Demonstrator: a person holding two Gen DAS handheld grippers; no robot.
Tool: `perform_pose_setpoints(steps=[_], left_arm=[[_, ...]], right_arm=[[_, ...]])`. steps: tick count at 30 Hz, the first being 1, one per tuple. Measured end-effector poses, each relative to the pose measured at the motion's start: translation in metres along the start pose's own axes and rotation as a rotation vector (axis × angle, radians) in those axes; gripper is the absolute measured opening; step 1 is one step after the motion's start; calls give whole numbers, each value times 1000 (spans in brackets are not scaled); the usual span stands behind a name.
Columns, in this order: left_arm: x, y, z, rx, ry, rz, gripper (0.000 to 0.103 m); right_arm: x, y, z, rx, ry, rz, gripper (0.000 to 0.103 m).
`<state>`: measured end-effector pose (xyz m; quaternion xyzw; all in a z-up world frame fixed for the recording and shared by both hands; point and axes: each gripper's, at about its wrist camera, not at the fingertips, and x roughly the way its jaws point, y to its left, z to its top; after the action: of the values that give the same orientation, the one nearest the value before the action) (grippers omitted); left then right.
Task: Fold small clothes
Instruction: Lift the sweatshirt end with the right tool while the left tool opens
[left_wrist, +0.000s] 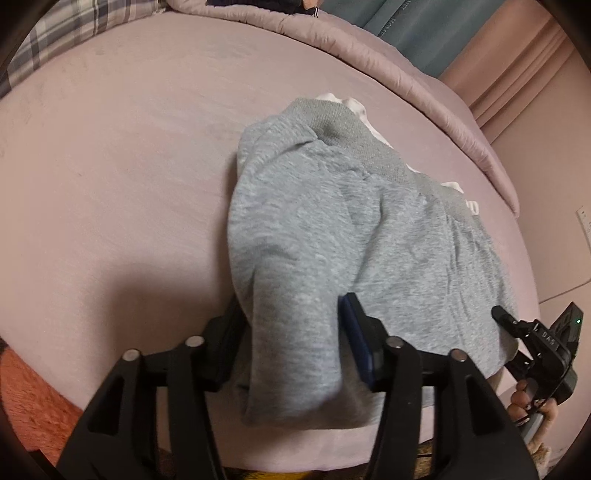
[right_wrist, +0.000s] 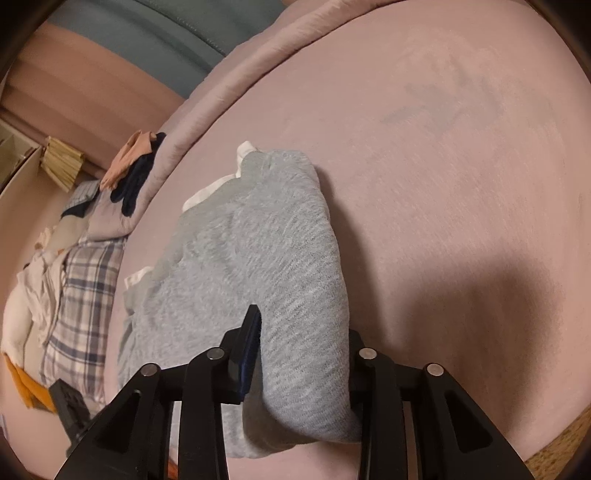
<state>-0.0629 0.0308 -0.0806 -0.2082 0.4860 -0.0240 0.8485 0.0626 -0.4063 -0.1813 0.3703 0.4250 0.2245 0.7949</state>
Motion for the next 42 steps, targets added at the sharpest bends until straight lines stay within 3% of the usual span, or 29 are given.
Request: perform_pose_setpoints(steps=[9,15,22,23,24,27,36,42], left_arm=[[-11,-9,-7,79,-56,119,73],[-11,-6,-6,70,-42,105,75],[-13,-6,-11,62,-25,73,76],[-13,-6,-12,61,-23,69,76],[-14,-5,-13,60,-21,65,76],[-17,-2,-15,58,-22,60,76],[-28,8,-19,27,-30,48,76],[-31,10,-20,18,-21,11,76]], right_arm=[[-2,-2,-1,14,-15,-19,51],[-1,3,-4,15,-26,-15,61],[5,12,-8,-22,-63,-45,62],[6,15,-8,-36,-70,-58,61],[7,17,-9,-51,-83,-73,49],[0,24,-7,-71,-124,-79,29],[-35,51,-5,-141,-266,-61,24],[-49,59,-6,-173,-313,-65,23]])
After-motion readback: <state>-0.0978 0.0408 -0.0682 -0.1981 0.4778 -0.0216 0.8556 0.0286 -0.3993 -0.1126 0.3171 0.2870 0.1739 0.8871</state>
